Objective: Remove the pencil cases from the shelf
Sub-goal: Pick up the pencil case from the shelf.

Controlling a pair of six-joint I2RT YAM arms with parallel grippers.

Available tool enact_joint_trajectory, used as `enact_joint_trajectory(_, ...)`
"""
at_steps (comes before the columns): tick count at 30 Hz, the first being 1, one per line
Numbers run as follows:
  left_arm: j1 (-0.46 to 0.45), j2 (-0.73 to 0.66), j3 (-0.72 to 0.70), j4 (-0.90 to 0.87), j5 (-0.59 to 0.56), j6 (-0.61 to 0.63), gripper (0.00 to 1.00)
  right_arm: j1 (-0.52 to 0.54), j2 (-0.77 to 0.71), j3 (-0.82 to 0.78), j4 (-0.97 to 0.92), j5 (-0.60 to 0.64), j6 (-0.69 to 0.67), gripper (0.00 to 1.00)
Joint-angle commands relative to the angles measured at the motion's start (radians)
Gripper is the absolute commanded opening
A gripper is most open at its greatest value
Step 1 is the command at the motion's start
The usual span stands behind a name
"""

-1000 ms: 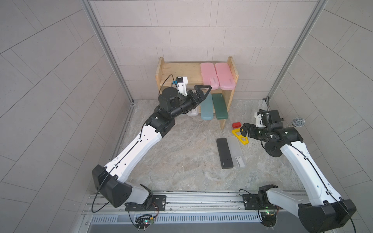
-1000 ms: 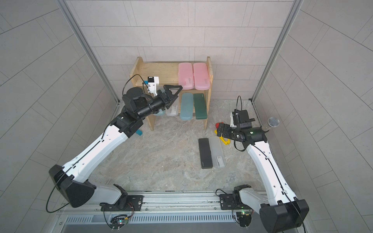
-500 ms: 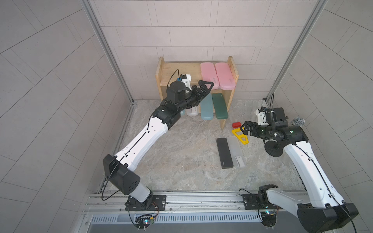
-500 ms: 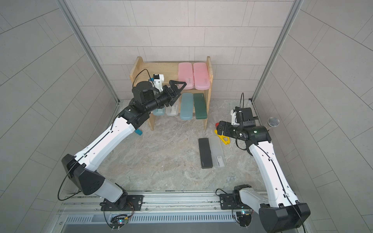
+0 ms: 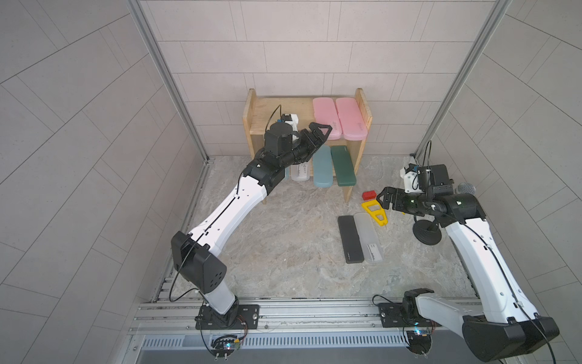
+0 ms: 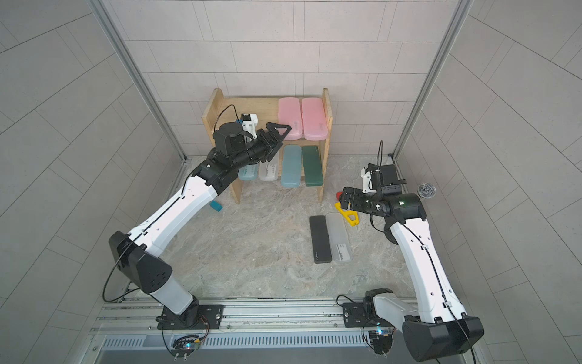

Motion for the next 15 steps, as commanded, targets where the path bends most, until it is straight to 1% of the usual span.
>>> enact_joint_trajectory(1, 0.012, 0.01, 0.036, 0.023, 0.008, 0.003, 0.9, -0.007, 0.014, 0.016, -0.035, 0.004, -0.028, 1.0)
enact_joint_trajectory(2, 0.015, 0.015, 0.036, 0.027, 0.012, -0.003, 0.88, -0.008, 0.015, 0.017, -0.038, 0.004, -0.028, 1.0)
enact_joint_trajectory(5, 0.024, 0.026, 0.036, 0.054, 0.04, -0.017, 0.79, -0.009, 0.014, 0.029, -0.048, 0.016, -0.028, 1.0)
enact_joint_trajectory(6, 0.026, 0.024, 0.034, 0.058, 0.046, -0.017, 0.71, -0.009, 0.012, 0.033, -0.051, 0.018, -0.027, 1.0)
enact_joint_trajectory(7, 0.027, 0.022, 0.033, 0.054, 0.045, -0.013, 0.61, -0.009, 0.011, 0.037, -0.053, 0.022, -0.027, 1.0)
enact_joint_trajectory(8, 0.03, 0.019, 0.033, 0.052, 0.042, -0.011, 0.56, -0.01, 0.009, 0.038, -0.052, 0.023, -0.025, 1.0)
enact_joint_trajectory(12, 0.033, 0.006, 0.028, 0.044, 0.042, -0.004, 0.55, -0.01, 0.003, 0.044, -0.058, 0.016, -0.022, 1.0)
enact_joint_trajectory(13, 0.033, 0.003, 0.028, 0.044, 0.044, -0.002, 0.52, -0.009, 0.003, 0.044, -0.061, 0.015, -0.022, 1.0)
enact_joint_trajectory(15, 0.033, -0.003, 0.019, 0.05, 0.049, -0.002, 0.4, -0.009, 0.0, 0.049, -0.068, 0.014, -0.025, 1.0)
